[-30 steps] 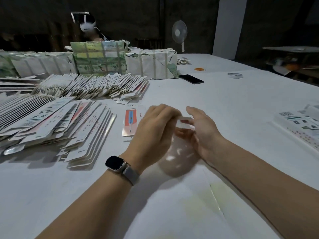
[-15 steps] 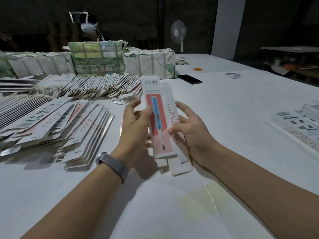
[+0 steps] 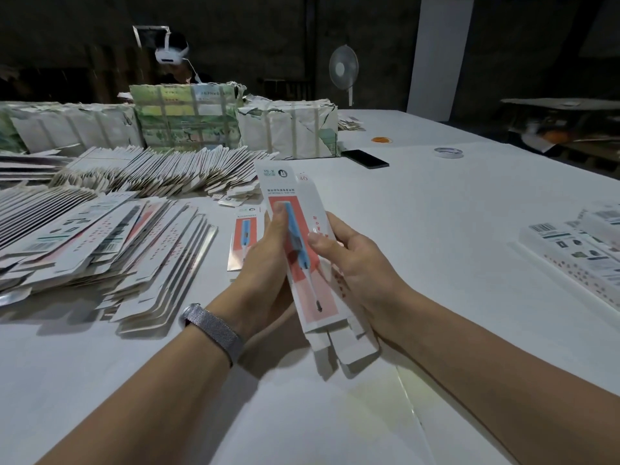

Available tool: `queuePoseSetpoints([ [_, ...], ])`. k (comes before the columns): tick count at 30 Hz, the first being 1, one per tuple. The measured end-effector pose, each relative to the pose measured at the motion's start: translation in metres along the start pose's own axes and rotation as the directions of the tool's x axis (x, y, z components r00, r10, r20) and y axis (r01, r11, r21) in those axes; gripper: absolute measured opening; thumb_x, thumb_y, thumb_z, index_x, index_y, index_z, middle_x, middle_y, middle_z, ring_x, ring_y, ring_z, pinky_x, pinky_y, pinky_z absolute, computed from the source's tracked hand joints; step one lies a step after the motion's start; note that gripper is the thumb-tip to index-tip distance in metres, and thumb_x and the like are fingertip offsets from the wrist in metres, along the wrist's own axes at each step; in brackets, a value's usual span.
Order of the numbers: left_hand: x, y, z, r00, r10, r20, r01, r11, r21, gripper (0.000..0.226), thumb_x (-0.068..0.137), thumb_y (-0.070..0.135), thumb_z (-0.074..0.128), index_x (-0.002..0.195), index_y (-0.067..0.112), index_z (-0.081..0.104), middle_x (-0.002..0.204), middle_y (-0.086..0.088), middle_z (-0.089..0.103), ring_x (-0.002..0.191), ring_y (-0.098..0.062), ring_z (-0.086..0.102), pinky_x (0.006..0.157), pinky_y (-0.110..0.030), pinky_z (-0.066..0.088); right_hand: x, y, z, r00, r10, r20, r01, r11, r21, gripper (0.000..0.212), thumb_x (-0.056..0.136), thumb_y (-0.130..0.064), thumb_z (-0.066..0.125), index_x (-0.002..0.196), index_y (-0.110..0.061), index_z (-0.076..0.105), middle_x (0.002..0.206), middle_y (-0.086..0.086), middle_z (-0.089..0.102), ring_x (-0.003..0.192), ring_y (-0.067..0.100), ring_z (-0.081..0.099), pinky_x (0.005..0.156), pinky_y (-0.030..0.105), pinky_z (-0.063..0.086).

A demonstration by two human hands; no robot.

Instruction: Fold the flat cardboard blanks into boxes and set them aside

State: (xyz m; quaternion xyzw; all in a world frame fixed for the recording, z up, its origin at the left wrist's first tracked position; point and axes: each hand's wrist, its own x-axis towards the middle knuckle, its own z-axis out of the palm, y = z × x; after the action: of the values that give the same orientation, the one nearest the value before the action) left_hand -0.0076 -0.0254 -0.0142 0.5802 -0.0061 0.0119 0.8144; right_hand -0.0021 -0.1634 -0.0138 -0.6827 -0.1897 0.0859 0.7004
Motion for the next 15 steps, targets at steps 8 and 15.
queuePoseSetpoints([
  [8,-0.0027,-0.0011,0.0024,0.999,-0.027,0.033,0.025,0.999,0.04,0.071,0.077,0.068,0.05,0.129,0.022,0.062,0.113,-0.013,0.076,0.1,-0.032,0.075,0.086,-0.045,0.062,-0.003,-0.0015,-0.0011,1.0,-0.025,0.011,0.024,0.999,0.048,0.028,0.1,-0.028,0.059,0.125,-0.039,0.061,0.108,0.0,0.074,0.088,0.02,0.075,0.072,0.029,0.06],
  [15,-0.0034,-0.0024,0.0057,1.0,-0.029,0.01,0.029,1.0,-0.004,0.073,0.076,0.068,0.053,0.127,0.018,0.064,0.114,-0.019,0.074,0.094,-0.033,0.076,0.077,-0.041,0.064,-0.0052,0.001,0.0011,0.998,-0.054,0.019,0.053,0.996,0.072,0.03,0.097,-0.028,0.064,0.124,-0.039,0.063,0.11,0.004,0.073,0.094,0.029,0.074,0.082,0.043,0.062],
])
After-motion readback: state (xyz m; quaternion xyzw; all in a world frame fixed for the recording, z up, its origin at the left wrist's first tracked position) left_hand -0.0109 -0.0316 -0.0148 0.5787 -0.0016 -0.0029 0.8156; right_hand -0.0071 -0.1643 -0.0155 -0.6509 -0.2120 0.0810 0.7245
